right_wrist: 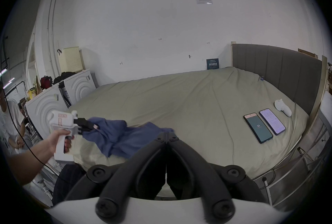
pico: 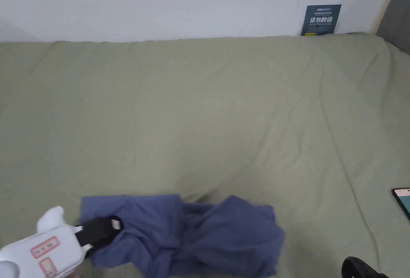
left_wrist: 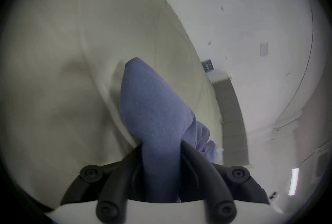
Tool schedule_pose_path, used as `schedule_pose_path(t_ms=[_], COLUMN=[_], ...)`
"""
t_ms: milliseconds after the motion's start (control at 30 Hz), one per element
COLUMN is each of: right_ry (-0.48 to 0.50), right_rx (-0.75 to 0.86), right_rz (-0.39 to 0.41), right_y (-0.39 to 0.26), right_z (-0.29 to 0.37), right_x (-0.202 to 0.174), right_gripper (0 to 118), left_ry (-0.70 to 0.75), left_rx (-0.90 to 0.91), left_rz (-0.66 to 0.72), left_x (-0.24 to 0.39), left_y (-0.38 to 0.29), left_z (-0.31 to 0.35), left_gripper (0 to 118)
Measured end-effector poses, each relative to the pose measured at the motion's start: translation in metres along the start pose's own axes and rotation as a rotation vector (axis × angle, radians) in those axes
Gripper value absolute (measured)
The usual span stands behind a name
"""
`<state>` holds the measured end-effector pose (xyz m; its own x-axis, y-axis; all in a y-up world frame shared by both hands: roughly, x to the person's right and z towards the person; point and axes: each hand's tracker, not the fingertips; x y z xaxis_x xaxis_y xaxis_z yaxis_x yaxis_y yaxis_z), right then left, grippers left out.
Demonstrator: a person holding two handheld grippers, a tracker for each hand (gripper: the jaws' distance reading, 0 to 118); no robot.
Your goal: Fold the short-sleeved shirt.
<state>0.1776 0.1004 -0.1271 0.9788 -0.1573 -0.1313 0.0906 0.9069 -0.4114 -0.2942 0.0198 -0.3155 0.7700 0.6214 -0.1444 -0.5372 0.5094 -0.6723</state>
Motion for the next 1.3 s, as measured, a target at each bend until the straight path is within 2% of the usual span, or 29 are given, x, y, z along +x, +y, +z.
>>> schedule_pose_path(t_ms=[67, 133, 233, 300, 400, 467, 533, 567, 600, 633, 667, 700, 733, 767, 867, 933, 967, 1033, 1067, 1100, 1133, 1200, 1267, 1300], right_ry=[0.012, 0.022, 0.036, 0.04, 0.045, 0.03, 0.014, 0.009, 0.002, -0.004, -0.009, -0.011, -0.011, -0.009, -0.004, 0.003, 0.006, 0.009, 0.007, 0.006, 0.005, 0.003, -0.006, -0.015], right_rx=[-0.001, -0.002, -0.01, -0.012, -0.015, -0.017, -0.009, -0.004, 0.003, 0.005, 0.007, 0.008, 0.006, 0.002, -0.005, -0.008, -0.012, -0.022, -0.029, -0.034, -0.037, -0.037, -0.041, -0.047], right_rz=[0.011, 0.021, 0.014, 0.015, 0.02, 0.025, 0.026, 0.025, 0.025, 0.027, 0.03, 0.032, 0.033, 0.032, 0.031, 0.015, 0.007, 0.005, 0.007, 0.007, 0.006, -0.003, -0.005, -0.003], right_y=[-0.001, -0.002, -0.004, -0.004, -0.004, -0.006, -0.006, -0.005, -0.005, -0.005, -0.006, -0.007, -0.008, -0.009, -0.01, -0.013, -0.014, -0.018, -0.02, -0.021, -0.021, -0.022, -0.022, -0.022], right_z=[-0.001, -0.002, -0.005, -0.004, -0.001, 0.003, 0.008, 0.011, 0.014, 0.015, 0.015, 0.015, 0.013, 0.012, 0.008, 0.008, 0.007, 0.006, 0.005, 0.005, 0.006, 0.009, 0.01, 0.011], right_x=[-0.003, -0.006, -0.008, -0.01, -0.01, -0.008, -0.005, -0.004, -0.002, -0.001, 0.0, 0.002, 0.003, 0.004, 0.005, 0.007, 0.007, 0.007, 0.007, 0.007, 0.007, 0.009, 0.011, 0.012], right_gripper=[0, 0, 0, 0, 0, 0, 0, 0, 0, 0, 0, 0, 0, 0, 0, 0, 0, 0, 0, 0, 0, 0, 0, 0], left_ry=[0.068, 0.052, 0.018, 0.013, 0.068, 0.096, 0.154, 0.16, 0.165, 0.162, 0.113, 0.082, 0.062, 0.026, -0.155, -0.143, -0.126, -0.2, -0.275, -0.27, -0.227, -0.237, -0.34, -0.365], left_rx=[0.028, 0.011, 0.006, -0.037, -0.1, -0.131, -0.196, -0.204, -0.183, -0.172, -0.168, -0.2, -0.242, -0.171, 0.123, 0.186, 0.158, 0.144, 0.12, 0.101, 0.128, 0.031, -0.055, -0.103], left_rz=[-0.086, -0.2, -0.416, -0.496, -0.585, -0.654, -0.667, -0.666, -0.67, -0.676, -0.664, -0.641, -0.623, -0.603, -0.683, -0.684, -0.584, -0.338, -0.215, -0.141, -0.132, -0.121, -0.049, -0.095], left_x=[0.002, 0.025, 0.079, 0.121, 0.169, 0.17, 0.173, 0.161, 0.159, 0.159, 0.162, 0.166, 0.169, 0.172, 0.185, 0.179, 0.156, 0.128, 0.114, 0.097, 0.092, 0.084, 0.097, 0.109], left_y=[0.011, 0.007, -0.021, -0.05, -0.092, -0.11, -0.127, -0.131, -0.133, -0.129, -0.124, -0.117, -0.109, -0.102, -0.079, -0.06, -0.05, -0.031, -0.027, -0.025, -0.034, -0.045, -0.072, -0.088], left_z=[0.015, 0.022, 0.018, 0.004, -0.043, -0.08, -0.109, -0.118, -0.121, -0.113, -0.105, -0.089, -0.077, -0.058, 0.03, 0.054, 0.045, 0.04, 0.031, 0.015, 0.001, -0.032, -0.06, -0.075], left_gripper=[10, 10, 10, 10, 10, 10, 10, 16, 41, 71, 107, 116, 112, 113, 115, 114, 114, 111, 93, 33, 5, 5, 5, 5])
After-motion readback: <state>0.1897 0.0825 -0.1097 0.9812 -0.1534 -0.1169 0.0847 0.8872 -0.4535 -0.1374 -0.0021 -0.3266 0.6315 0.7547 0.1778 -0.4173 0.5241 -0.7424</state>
